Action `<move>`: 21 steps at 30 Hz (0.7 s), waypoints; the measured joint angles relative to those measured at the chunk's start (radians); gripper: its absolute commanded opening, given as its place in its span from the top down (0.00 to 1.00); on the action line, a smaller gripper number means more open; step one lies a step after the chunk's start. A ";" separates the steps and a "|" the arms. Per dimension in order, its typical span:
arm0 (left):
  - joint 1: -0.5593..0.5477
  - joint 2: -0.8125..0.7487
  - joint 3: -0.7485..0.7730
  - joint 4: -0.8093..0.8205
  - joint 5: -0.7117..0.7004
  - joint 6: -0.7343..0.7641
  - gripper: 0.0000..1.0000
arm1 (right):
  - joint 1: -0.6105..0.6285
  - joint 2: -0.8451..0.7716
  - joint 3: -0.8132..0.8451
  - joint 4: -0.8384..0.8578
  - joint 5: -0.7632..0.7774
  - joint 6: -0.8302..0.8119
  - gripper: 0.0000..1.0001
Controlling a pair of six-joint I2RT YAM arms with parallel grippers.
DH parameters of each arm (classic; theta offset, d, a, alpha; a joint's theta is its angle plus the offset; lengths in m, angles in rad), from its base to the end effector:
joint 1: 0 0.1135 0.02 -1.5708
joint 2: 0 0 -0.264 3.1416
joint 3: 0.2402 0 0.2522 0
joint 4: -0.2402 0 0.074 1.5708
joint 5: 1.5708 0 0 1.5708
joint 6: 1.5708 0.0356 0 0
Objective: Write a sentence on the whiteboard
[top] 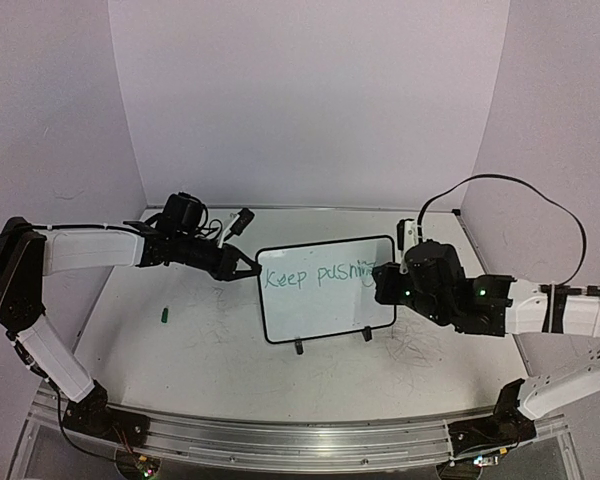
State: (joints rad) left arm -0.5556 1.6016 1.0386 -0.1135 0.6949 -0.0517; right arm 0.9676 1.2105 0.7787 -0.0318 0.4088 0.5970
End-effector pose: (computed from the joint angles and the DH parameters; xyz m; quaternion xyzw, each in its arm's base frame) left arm 0.2822 -0.2020 0.2339 0.3539 0.7843 -0.4145 0.2962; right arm 0.1648 0.2143 0.2648 -0.0486 0.8383 0.2404 0.4869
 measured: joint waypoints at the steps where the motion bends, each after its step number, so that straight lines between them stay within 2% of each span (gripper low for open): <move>1: 0.000 0.000 0.000 0.000 0.000 0.000 1.00 | 0.000 0.009 0.003 0.011 -0.003 -0.008 1.00; 6: 0.000 0.000 0.000 0.000 -0.001 0.000 1.00 | 0.000 0.076 0.035 0.038 -0.007 -0.054 1.00; 21: 0.000 0.000 0.000 -0.001 0.000 0.000 1.00 | 0.000 0.132 0.084 0.069 0.011 -0.094 1.00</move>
State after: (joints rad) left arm -0.5556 1.6016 1.0386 -0.1143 0.6945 -0.0517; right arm 0.9676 1.3430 0.8627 0.0372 0.4194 0.5025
